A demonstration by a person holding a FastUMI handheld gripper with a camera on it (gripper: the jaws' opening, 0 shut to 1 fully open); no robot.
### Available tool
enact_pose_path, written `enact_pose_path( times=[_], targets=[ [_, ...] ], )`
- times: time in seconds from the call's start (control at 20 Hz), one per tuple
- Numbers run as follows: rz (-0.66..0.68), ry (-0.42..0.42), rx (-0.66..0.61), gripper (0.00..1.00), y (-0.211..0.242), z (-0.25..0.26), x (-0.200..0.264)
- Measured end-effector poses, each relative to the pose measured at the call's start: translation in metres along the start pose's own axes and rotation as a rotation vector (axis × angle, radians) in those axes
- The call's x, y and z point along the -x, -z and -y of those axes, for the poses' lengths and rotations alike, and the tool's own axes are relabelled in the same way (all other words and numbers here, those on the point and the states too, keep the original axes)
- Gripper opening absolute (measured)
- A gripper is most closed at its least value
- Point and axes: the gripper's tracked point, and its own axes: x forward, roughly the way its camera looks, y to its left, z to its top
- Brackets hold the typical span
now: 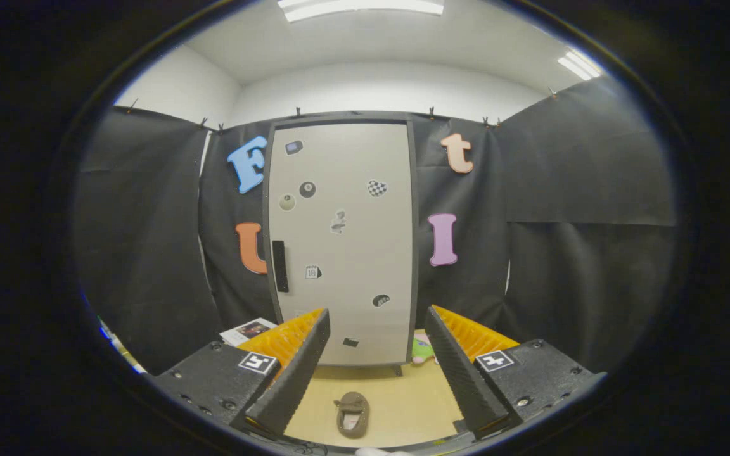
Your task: Open the shoe cabinet door, grab the shoes and put them into the shoe cabinet, then close the shoe cabinet door.
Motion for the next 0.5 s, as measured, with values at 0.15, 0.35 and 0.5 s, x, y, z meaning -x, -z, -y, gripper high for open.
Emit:
enact_pose_path(
  times=[0.15,0.35,0.5],
  targets=[
    [-0.005,0.021,0.007,0.99,0.004,-0.003,-0.002],
    [-0.018,0.040,-0.003,0.99,0.008,-0.013,-0.015],
    [-0.029,0.020,-0.022,0.99,0.010,-0.032,-0.033]
  ],
)
